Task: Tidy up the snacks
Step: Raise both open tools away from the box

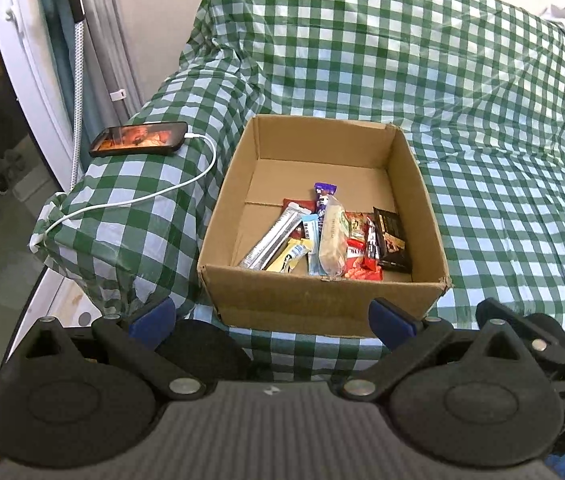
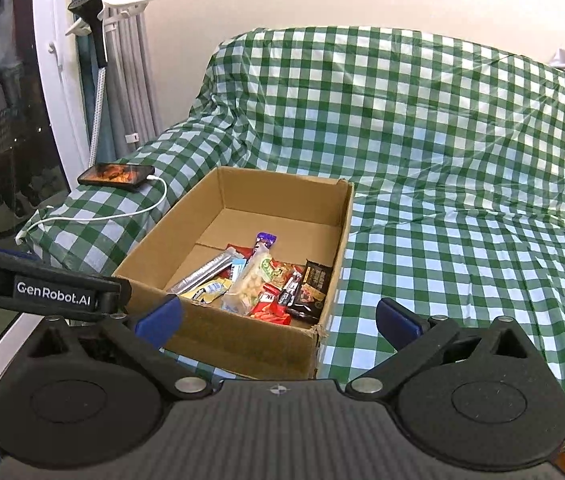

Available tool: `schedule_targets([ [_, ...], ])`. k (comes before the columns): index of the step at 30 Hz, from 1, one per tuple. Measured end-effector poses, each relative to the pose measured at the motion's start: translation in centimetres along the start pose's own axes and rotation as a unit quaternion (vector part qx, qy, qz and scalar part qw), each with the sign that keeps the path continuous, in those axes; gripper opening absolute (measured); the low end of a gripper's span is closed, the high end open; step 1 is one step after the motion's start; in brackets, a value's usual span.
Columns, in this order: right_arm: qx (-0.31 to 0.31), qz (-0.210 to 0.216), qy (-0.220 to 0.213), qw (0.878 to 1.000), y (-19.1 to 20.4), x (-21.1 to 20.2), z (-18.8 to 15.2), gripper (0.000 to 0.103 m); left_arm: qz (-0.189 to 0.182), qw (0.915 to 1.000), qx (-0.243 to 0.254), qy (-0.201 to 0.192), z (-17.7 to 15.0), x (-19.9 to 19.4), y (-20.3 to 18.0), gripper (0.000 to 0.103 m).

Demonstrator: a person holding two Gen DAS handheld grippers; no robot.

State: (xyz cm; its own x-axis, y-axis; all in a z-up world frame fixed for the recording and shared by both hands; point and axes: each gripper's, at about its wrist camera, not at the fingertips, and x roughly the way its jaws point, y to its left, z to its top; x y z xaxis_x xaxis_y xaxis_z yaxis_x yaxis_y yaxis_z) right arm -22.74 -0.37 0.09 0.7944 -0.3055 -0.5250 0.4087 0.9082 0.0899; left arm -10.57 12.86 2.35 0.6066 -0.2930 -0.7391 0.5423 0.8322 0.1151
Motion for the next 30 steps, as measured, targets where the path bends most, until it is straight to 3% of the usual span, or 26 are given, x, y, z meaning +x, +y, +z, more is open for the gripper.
schedule_targets([
  [6, 0.007, -0.003, -0.001, 1.0, -0.17, -0.56, -0.5, 0.102, 0.013, 0.9997, 0.021, 0.002, -0.38, -0.1, -0.49, 0.103],
  [25, 0.013, -0.002, 0.013, 1.0, -0.43, -0.09, -0.84, 0.102, 0.025, 0.9996, 0.014, 0.005, -0.4, 0.51, -0.14, 0.103],
  [30, 0.013, -0.001, 0.013, 1.0, -0.57, -0.1, -0.9, 0.102, 0.043, 0.9988, 0.019, 0.011, -0.34, 0.83, -0.17, 0.103],
])
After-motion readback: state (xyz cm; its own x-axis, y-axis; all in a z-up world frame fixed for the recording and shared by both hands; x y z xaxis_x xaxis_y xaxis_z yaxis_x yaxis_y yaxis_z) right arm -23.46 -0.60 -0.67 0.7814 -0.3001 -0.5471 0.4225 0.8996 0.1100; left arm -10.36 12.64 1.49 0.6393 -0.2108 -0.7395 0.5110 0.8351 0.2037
